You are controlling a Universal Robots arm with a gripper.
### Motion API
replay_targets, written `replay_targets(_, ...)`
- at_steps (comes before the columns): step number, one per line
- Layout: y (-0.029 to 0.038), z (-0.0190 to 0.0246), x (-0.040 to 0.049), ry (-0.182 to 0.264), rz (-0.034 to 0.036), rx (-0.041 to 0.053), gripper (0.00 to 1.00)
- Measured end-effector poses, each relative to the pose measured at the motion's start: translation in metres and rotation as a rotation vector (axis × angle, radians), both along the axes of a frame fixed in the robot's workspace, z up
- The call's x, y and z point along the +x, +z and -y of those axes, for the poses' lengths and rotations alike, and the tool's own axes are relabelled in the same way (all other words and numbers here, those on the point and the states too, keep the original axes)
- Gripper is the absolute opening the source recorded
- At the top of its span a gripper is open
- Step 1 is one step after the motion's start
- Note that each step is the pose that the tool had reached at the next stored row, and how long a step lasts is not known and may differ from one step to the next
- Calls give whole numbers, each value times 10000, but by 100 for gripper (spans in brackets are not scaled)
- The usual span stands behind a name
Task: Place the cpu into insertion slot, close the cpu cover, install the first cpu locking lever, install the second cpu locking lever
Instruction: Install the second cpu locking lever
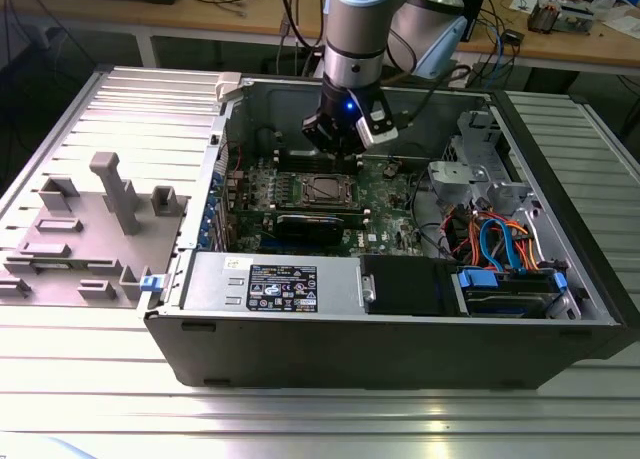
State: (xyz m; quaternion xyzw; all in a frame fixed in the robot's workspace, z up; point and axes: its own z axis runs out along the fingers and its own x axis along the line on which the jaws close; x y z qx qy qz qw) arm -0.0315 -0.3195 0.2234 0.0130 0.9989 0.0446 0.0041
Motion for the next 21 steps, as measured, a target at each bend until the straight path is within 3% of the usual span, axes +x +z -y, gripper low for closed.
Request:
replay_targets(10, 0, 66, 0, -1, 1, -2, 11)
replay_targets(21, 0, 85, 0, 0, 1, -6, 11)
